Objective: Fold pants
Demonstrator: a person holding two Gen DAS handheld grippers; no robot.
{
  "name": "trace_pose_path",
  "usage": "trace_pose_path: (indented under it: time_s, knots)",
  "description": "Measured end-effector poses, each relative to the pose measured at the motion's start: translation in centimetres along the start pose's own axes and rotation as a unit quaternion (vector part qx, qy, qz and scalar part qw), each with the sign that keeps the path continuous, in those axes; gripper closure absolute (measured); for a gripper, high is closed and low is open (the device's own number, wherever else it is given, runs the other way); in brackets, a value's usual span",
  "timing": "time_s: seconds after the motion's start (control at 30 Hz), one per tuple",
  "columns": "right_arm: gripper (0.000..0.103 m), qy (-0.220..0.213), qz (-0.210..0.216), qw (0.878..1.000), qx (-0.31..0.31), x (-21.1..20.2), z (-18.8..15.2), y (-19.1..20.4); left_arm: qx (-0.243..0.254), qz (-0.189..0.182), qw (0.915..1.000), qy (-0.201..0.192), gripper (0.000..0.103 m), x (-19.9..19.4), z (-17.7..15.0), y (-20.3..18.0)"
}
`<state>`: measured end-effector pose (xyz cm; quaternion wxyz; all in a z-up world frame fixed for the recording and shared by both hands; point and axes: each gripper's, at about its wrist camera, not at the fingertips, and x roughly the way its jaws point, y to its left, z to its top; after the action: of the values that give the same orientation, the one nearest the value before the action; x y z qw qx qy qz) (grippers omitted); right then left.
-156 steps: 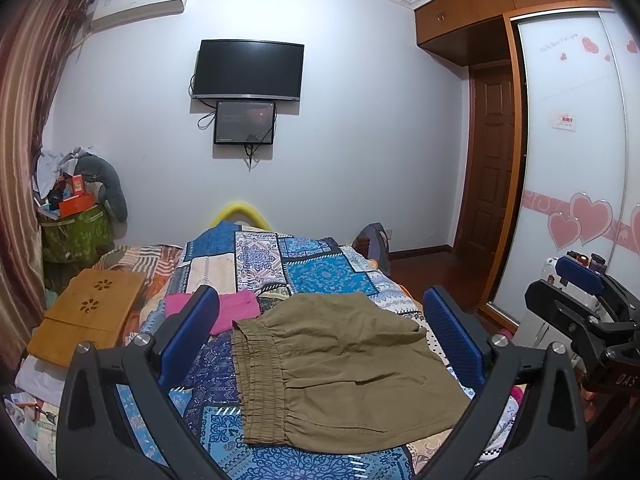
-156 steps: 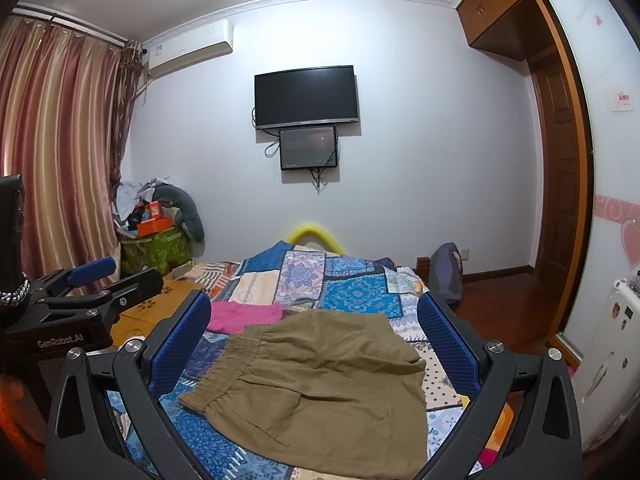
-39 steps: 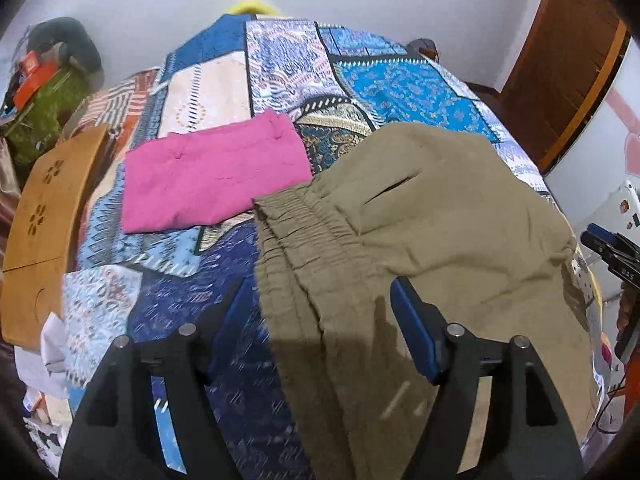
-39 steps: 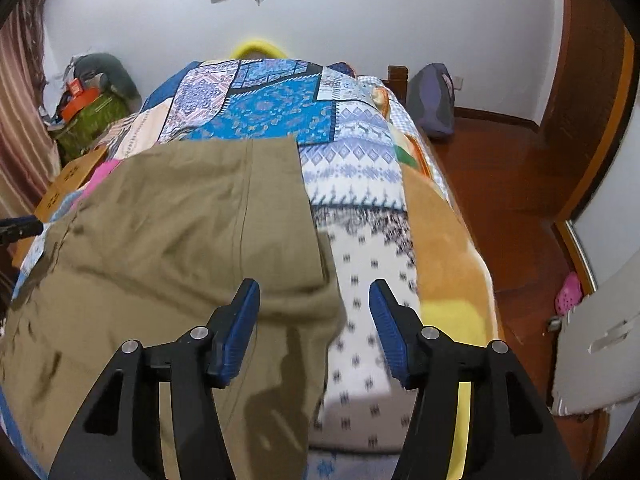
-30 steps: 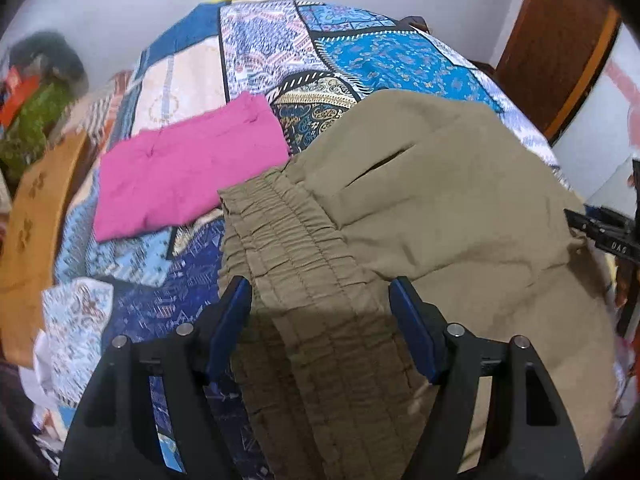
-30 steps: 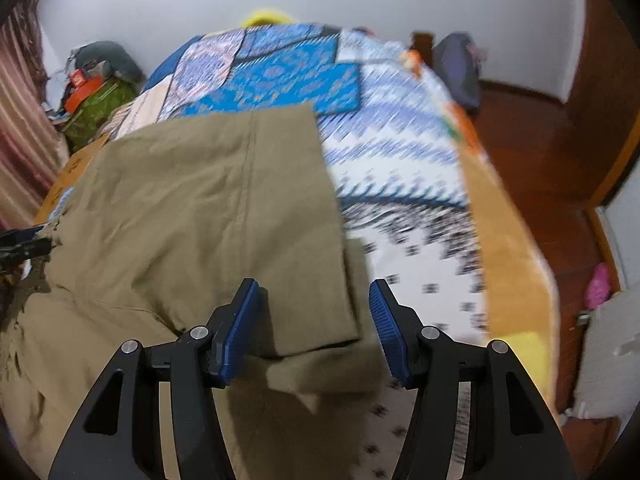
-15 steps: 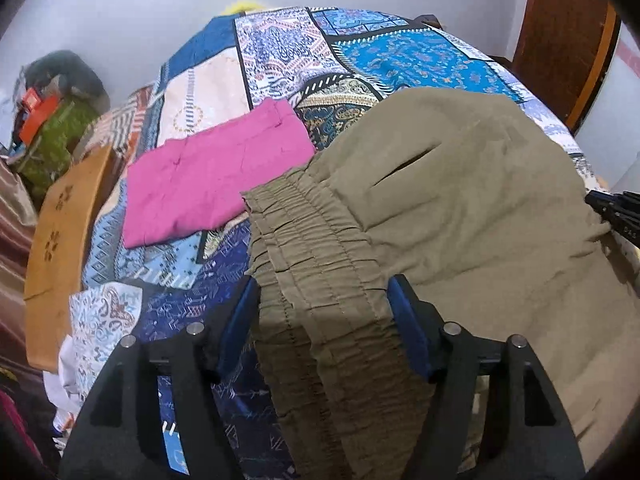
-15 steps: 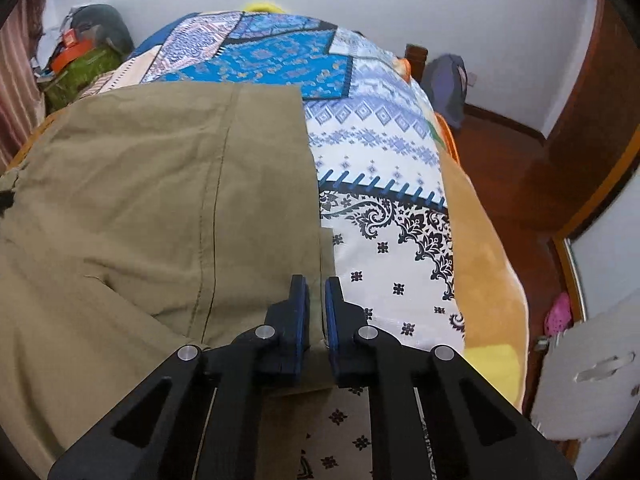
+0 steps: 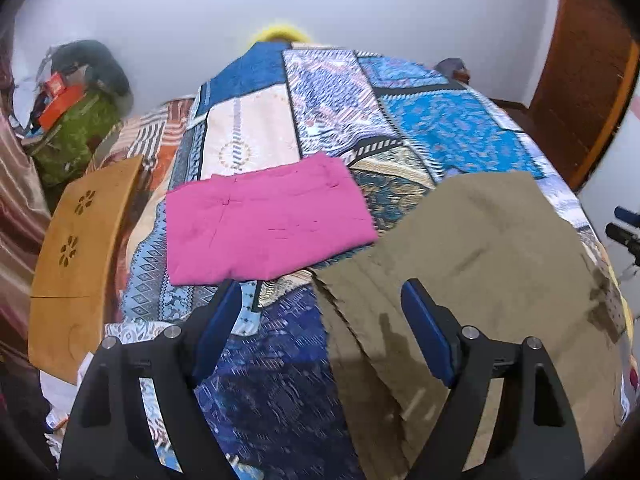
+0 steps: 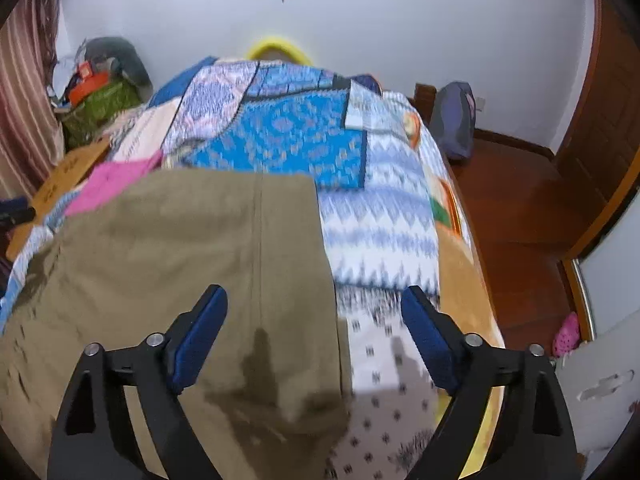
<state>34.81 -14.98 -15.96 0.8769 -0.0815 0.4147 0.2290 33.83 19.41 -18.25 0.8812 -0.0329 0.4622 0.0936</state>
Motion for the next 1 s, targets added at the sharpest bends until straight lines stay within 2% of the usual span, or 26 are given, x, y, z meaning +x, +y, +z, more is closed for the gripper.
trace_pose_path:
  time_s: [0.2, 0.37, 0.5, 0.53, 0.57, 0.6, 0.63, 0.67, 0.7, 0.73, 0.77, 0.8, 0.87, 1.0]
  knots:
    - [0.016, 0.01, -0.006, 1.0, -0.02, 4.7, 3.5, 1.0, -0.024, -0.032, 0.9984, 0.04, 0.021, 4.5, 1.1, 0.8]
    - [0.016, 0.032, 0.012, 0.999, -0.012, 9.9, 5.7, 0.7, -0.026, -0.058, 0.9946, 0.082, 0.021, 8.3, 1.0, 0.2]
    - [0.018, 0.055, 0.028, 0.998, 0.0, 14.0, 6.7, 0.3, -0.028, -0.07, 0.993, 0.091, 0.024, 10.0, 0.7, -0.5]
    - [0.024, 0.063, 0.035, 0.997, 0.006, 14.5, 6.7, 0.3, -0.033, -0.079, 0.992, 0.093, 0.026, 10.3, 0.6, -0.5]
    - [0.029, 0.072, 0.045, 0.996, 0.013, 15.4, 6.6, 0.3, -0.037, -0.086, 0.9911, 0.095, 0.032, 10.5, 0.6, -0.5]
    - [0.03, 0.065, 0.044, 0.997, 0.012, 15.5, 6.6, 0.4, -0.039, -0.097, 0.9896, 0.099, 0.036, 10.6, 0.6, -0.5]
    - [0.039, 0.056, 0.048, 0.997, 0.003, 15.5, 6.4, 0.9, -0.037, -0.098, 0.9897, 0.098, 0.037, 10.6, 0.7, -0.5]
    - [0.06, 0.055, 0.057, 0.997, -0.008, 15.4, 6.4, 1.2, -0.032, -0.096, 0.9905, 0.093, 0.04, 10.4, 0.7, -0.6]
    - [0.07, 0.054, 0.052, 0.997, -0.013, 15.3, 6.4, 1.4, -0.026, -0.093, 0.9912, 0.09, 0.041, 10.2, 0.6, -0.7]
    - [0.082, 0.053, 0.031, 0.998, -0.019, 15.2, 6.4, 1.7, -0.022, -0.088, 0.9921, 0.086, 0.042, 10.1, 0.6, -0.8]
    - [0.088, 0.052, 0.024, 0.998, -0.028, 15.1, 6.3, 1.9, -0.021, -0.084, 0.9927, 0.084, 0.043, 10.0, 0.6, -0.8]
    - [0.089, 0.051, 0.023, 0.998, -0.033, 14.9, 6.3, 2.1, -0.019, -0.079, 0.9934, 0.081, 0.045, 9.8, 0.6, -0.9]
    - [0.097, 0.048, 0.017, 0.998, -0.038, 14.6, 6.4, 2.0, -0.008, -0.064, 0.9959, 0.064, 0.047, 8.9, 0.8, -1.1]
    - [0.099, 0.016, -0.016, 0.998, -0.051, 12.1, 6.9, 2.2, 0.023, -0.033, 0.9984, 0.04, 0.048, 7.2, 2.1, -1.5]
